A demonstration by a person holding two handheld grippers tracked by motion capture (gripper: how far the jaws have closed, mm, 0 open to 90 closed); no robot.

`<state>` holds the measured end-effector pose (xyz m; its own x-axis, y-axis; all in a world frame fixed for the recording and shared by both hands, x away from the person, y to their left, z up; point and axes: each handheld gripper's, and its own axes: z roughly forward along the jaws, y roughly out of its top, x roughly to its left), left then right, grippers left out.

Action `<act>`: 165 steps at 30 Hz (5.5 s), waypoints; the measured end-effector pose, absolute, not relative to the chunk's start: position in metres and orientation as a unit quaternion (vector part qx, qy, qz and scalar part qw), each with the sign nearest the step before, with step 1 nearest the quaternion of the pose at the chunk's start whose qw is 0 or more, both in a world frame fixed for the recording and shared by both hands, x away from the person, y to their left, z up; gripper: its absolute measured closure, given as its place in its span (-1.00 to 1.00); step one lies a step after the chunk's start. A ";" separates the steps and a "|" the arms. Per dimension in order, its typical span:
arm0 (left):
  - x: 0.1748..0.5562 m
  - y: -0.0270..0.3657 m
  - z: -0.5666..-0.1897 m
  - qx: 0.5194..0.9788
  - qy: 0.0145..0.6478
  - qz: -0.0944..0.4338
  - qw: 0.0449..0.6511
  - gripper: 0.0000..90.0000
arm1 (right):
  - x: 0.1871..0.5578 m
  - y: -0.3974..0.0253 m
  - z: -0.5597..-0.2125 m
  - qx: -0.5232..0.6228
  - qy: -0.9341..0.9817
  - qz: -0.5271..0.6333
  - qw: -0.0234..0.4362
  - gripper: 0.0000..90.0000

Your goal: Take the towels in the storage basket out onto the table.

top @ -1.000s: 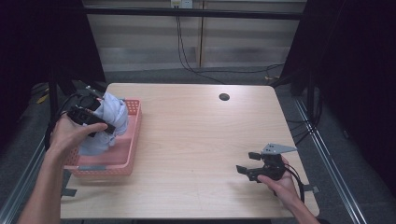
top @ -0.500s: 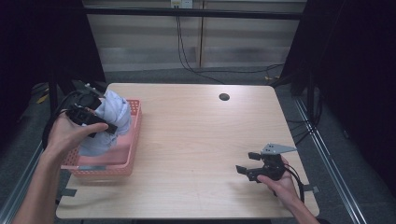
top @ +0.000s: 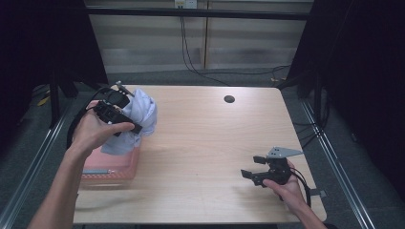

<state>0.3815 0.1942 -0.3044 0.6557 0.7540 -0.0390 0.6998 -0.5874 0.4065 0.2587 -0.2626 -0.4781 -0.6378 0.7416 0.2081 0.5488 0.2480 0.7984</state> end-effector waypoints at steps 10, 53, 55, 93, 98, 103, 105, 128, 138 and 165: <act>0.380 0.145 -0.311 0.907 0.364 0.056 0.202 -0.21 | 0.259 -0.263 -0.478 0.411 0.783 0.455 0.106 -0.60; 0.385 0.018 -0.435 0.936 0.290 -0.006 0.201 -0.52 | 0.259 -0.267 -0.475 0.412 0.780 0.459 0.112 -0.60; 0.385 0.020 -0.439 0.936 0.286 -0.011 0.205 -0.64 | 0.259 -0.267 -0.475 0.411 0.780 0.458 0.112 -0.61; 0.306 0.103 -0.426 0.877 0.309 0.009 0.367 0.15 | 0.329 -0.174 -0.442 0.334 0.803 0.486 0.079 -0.40; 0.307 0.104 -0.452 0.871 0.323 0.020 0.370 0.04 | 0.336 -0.162 -0.456 0.329 0.817 0.468 0.069 -0.48; 0.314 0.104 -0.465 0.866 0.331 0.022 0.374 -0.11 | 0.338 -0.156 -0.469 0.328 0.826 0.453 0.069 -0.32; 0.315 0.098 -0.470 0.873 0.322 0.036 0.364 -0.13 | 0.336 -0.154 -0.473 0.327 0.836 0.435 0.076 -0.07; 0.296 0.087 -0.465 0.862 0.303 -0.001 0.406 0.69 | 0.282 -0.199 -0.428 0.302 0.812 0.493 0.077 -0.09; 0.314 0.087 -0.465 0.849 0.309 -0.004 0.428 0.70 | 0.291 -0.189 -0.424 0.282 0.820 0.492 0.073 -0.33; 0.252 0.103 -0.405 0.823 0.290 0.016 0.487 -0.03 | 0.323 -0.186 -0.407 0.305 0.795 0.521 0.057 0.76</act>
<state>0.2522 0.1025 -0.4055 0.8307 0.4943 -0.2561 0.4622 -0.3562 0.8121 0.3227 -0.1862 -0.4075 -0.8079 0.5437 0.2273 0.4254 0.2709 0.8635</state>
